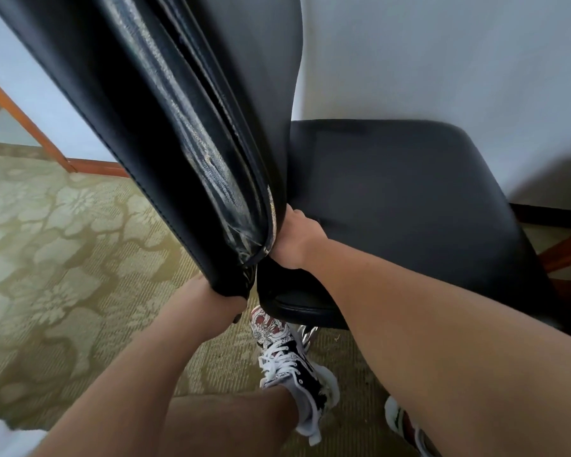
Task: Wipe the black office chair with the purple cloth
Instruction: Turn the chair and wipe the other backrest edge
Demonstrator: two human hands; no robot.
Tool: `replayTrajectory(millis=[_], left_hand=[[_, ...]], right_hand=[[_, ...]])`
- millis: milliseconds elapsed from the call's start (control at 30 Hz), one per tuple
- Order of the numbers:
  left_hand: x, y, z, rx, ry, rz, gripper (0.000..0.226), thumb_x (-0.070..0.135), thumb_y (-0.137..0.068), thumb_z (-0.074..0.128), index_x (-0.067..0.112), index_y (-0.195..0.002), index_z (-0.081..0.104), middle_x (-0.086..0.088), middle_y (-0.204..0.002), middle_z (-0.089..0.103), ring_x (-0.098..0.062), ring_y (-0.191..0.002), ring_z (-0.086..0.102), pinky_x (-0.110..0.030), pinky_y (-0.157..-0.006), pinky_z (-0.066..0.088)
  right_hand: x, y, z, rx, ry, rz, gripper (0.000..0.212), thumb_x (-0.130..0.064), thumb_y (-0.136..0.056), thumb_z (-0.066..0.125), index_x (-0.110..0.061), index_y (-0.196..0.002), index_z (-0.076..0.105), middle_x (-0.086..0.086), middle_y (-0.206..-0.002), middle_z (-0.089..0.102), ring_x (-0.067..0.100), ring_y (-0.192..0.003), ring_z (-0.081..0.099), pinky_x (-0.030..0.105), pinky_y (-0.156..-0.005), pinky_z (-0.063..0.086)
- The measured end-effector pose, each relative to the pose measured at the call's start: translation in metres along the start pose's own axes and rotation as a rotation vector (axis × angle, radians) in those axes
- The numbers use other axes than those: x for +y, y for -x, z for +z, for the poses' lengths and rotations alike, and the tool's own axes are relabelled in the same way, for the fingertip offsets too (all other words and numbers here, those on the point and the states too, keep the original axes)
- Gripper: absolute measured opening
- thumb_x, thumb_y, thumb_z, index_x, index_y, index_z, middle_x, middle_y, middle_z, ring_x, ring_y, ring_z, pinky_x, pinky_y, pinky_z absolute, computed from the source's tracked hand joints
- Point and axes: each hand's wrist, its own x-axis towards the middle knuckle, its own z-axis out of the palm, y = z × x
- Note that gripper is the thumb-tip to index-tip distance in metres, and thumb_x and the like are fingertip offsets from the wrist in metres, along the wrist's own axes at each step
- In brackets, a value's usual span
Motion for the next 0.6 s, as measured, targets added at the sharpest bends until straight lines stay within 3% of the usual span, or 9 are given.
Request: replayTrajectory(millis=[133, 233, 367, 467, 600], left_hand=[[-0.004, -0.004, 0.000, -0.027, -0.014, 0.001, 0.010, 0.021, -0.072, 0.061, 0.013, -0.068, 0.058, -0.006, -0.066, 0.059, -0.025, -0.058, 0.053, -0.033, -0.055, 0.046], [-0.005, -0.004, 0.001, -0.027, -0.038, -0.009, 0.018, 0.029, -0.066, 0.057, 0.015, -0.075, 0.063, -0.007, -0.072, 0.063, -0.028, -0.063, 0.058, -0.034, -0.057, 0.049], [-0.004, -0.004, 0.002, -0.018, -0.038, -0.004, 0.014, 0.025, -0.071, 0.058, 0.016, -0.081, 0.062, -0.003, -0.071, 0.058, -0.023, -0.059, 0.052, -0.030, -0.054, 0.043], [-0.003, -0.005, 0.001, -0.010, -0.050, -0.014, 0.016, 0.028, -0.071, 0.058, 0.017, -0.082, 0.061, -0.003, -0.075, 0.060, -0.024, -0.064, 0.057, -0.033, -0.059, 0.050], [0.001, -0.003, 0.001, -0.010, -0.103, -0.005, 0.008, 0.026, -0.079, 0.058, 0.020, -0.084, 0.058, 0.002, -0.077, 0.058, -0.023, -0.071, 0.059, -0.033, -0.064, 0.051]], right_hand=[[-0.008, -0.007, 0.000, 0.101, -0.017, 0.046, 0.049, -0.025, -0.092, 0.054, -0.017, -0.139, 0.043, 0.008, -0.132, 0.044, 0.033, -0.115, 0.048, 0.051, -0.090, 0.050], [-0.013, -0.009, 0.008, 0.202, -0.086, 0.106, 0.045, -0.020, -0.096, 0.055, -0.013, -0.139, 0.042, 0.011, -0.131, 0.042, 0.035, -0.113, 0.048, 0.048, -0.087, 0.052], [-0.017, -0.024, 0.007, 0.266, -0.091, 0.182, 0.041, -0.019, -0.100, 0.045, -0.011, -0.140, 0.041, 0.013, -0.133, 0.040, 0.036, -0.116, 0.046, 0.050, -0.086, 0.052], [-0.013, -0.039, -0.007, 0.255, -0.153, 0.253, 0.037, -0.022, -0.103, 0.037, -0.010, -0.137, 0.043, 0.014, -0.133, 0.038, 0.037, -0.120, 0.044, 0.055, -0.093, 0.047], [-0.004, -0.050, -0.030, 0.222, -0.210, 0.298, 0.035, -0.022, -0.102, 0.041, -0.006, -0.133, 0.042, 0.018, -0.136, 0.039, 0.040, -0.125, 0.043, 0.054, -0.104, 0.041]])
